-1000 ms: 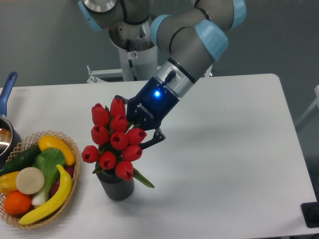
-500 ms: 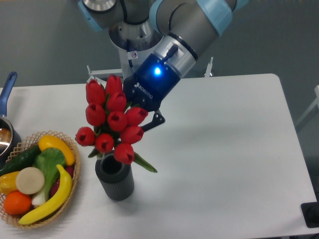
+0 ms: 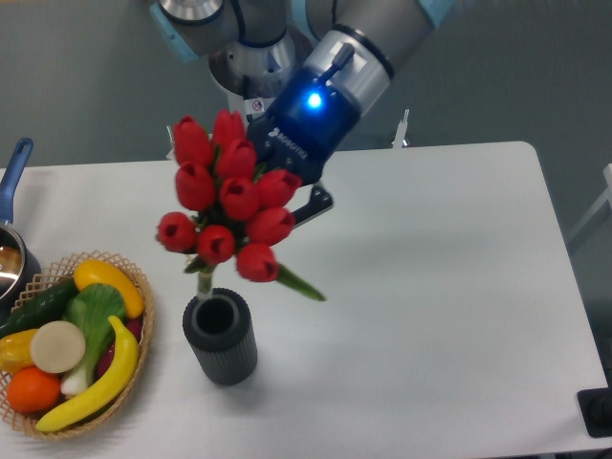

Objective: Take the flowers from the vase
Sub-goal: 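Lift the tulip bunch up out of the grey vase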

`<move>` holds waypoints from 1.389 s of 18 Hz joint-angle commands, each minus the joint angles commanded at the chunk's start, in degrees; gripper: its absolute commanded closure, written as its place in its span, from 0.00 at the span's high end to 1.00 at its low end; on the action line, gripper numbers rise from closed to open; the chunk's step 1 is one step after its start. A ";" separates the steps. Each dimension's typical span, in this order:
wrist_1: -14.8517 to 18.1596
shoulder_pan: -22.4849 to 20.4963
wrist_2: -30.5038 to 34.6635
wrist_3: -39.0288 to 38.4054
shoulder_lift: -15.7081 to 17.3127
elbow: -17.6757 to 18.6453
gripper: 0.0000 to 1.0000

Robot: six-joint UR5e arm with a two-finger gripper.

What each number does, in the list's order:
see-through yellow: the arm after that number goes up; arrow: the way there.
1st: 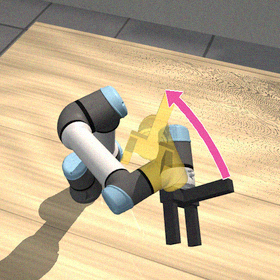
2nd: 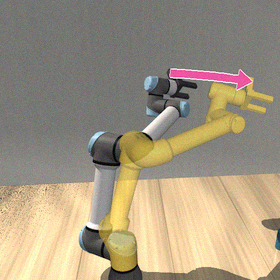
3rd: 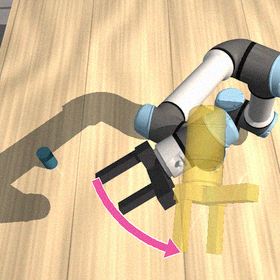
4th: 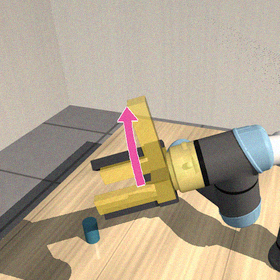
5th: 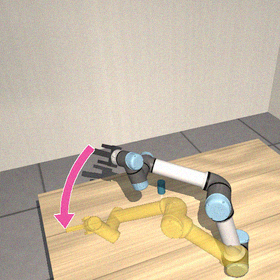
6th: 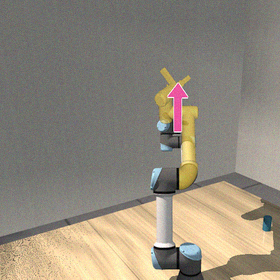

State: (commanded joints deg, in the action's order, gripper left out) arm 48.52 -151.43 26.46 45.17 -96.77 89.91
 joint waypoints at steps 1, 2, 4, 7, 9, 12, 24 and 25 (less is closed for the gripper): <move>0.00 -0.53 0.44 0.35 0.00 0.17 0.44; 0.00 -1.49 1.66 1.14 0.09 0.26 0.43; 0.09 -2.20 3.33 3.42 0.09 0.44 0.41; 0.26 -4.04 3.96 5.01 0.09 0.44 0.41; 0.26 -4.66 4.04 6.15 -0.08 0.35 0.41; 0.44 -6.24 4.13 8.17 0.09 1.31 0.41; 0.44 -7.56 4.13 8.53 0.00 2.29 0.41; 0.44 -7.65 4.13 8.53 0.00 2.29 0.41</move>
State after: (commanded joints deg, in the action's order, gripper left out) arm 48.96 -159.08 30.59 53.70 -96.77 92.20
